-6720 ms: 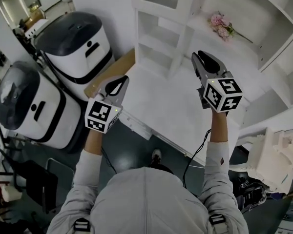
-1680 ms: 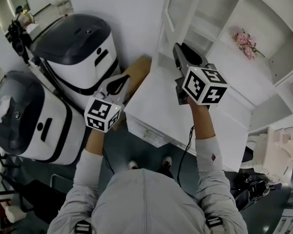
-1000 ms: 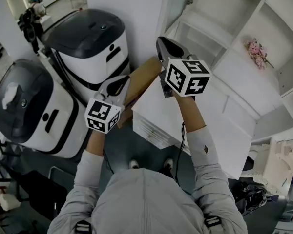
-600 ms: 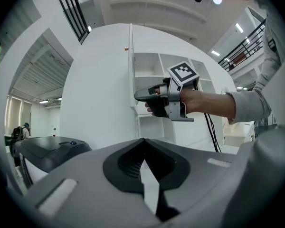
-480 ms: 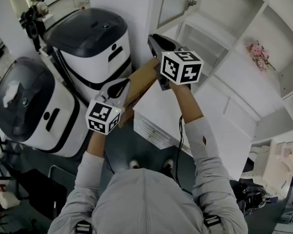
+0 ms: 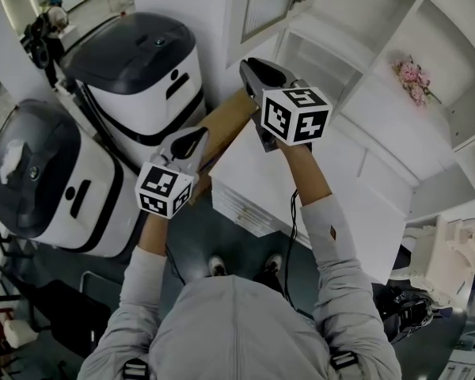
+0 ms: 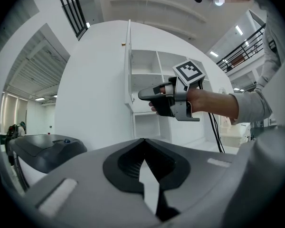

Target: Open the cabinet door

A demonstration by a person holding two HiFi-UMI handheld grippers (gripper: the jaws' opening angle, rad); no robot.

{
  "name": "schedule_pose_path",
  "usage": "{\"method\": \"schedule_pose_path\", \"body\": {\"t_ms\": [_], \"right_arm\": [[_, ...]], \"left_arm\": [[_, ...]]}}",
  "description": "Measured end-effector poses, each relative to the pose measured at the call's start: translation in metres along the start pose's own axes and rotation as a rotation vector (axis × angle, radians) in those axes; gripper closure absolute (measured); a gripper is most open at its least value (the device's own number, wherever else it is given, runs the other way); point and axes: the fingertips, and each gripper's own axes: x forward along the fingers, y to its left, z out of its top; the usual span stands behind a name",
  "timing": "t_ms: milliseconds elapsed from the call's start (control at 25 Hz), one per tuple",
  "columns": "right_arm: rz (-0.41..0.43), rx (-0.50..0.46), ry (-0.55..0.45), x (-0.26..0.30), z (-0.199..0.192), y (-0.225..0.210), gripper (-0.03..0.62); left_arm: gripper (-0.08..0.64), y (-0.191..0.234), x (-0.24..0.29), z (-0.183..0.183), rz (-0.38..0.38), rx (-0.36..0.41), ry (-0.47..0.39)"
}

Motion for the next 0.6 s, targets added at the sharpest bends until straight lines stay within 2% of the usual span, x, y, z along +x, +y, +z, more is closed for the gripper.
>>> {"method": "schedule_pose_path", "body": {"t_ms": [200, 280, 480, 600], "right_arm": [[-0.093, -0.058, 0.055, -0.051, -0.018, -0.039, 0.535], [-0.119, -0.068, 0.074, -0.08, -0.023, -0.055, 0.536], [-0.195, -0.119, 0.118, -0.16, -0.032, -0.087, 0.591], [-0.25, -0.191, 0.136, -0.204, -0.034, -0.098, 0.591]], "left_arm": [[0.541, -0.025, 0.028, 0.01, -0.063, 0.033, -0.007], [0.541, -0.038, 0.039, 0.021, -0.084, 0.042, -0.025], [0.541, -0.082, 0.06, 0.055, -0.143, 0.095, -0.066], [0.541, -0.105, 0.07, 0.074, -0.162, 0.137, -0.091]]}}
